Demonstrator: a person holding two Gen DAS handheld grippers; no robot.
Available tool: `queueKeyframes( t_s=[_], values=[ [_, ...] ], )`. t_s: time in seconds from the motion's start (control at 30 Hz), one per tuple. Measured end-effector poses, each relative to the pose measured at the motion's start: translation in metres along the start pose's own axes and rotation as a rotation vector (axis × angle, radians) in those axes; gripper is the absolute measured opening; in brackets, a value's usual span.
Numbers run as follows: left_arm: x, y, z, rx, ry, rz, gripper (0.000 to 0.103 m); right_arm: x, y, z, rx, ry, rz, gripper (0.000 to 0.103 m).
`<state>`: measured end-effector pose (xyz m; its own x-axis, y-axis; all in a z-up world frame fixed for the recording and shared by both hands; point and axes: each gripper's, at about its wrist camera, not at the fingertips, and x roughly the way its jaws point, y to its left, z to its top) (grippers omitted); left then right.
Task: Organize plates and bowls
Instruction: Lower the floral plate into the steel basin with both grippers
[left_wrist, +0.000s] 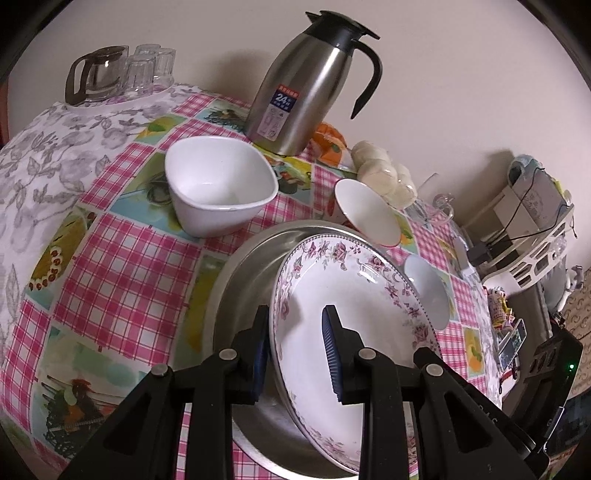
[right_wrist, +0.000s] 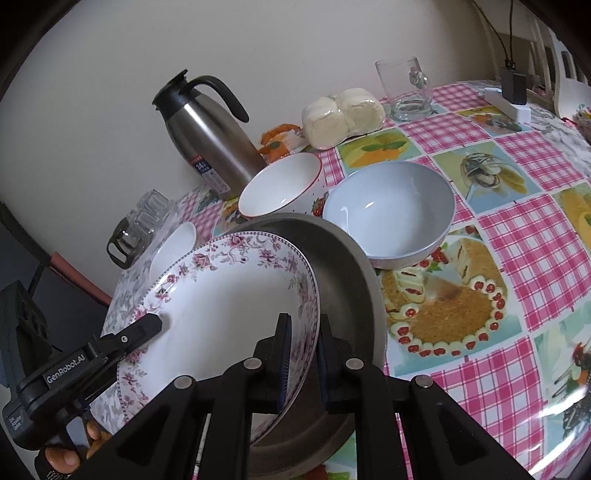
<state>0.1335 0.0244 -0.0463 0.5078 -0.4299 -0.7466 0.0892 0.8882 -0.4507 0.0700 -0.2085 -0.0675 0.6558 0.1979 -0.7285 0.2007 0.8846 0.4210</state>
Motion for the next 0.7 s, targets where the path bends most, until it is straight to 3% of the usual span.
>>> queueKeyframes(
  t_s=[0.7],
  values=[
    [0.027, 0.003, -0.010, 0.016, 0.080, 0.087, 0.029, 0.021, 0.000, 0.003, -0.040, 0.029, -0.054, 0.015]
  ],
)
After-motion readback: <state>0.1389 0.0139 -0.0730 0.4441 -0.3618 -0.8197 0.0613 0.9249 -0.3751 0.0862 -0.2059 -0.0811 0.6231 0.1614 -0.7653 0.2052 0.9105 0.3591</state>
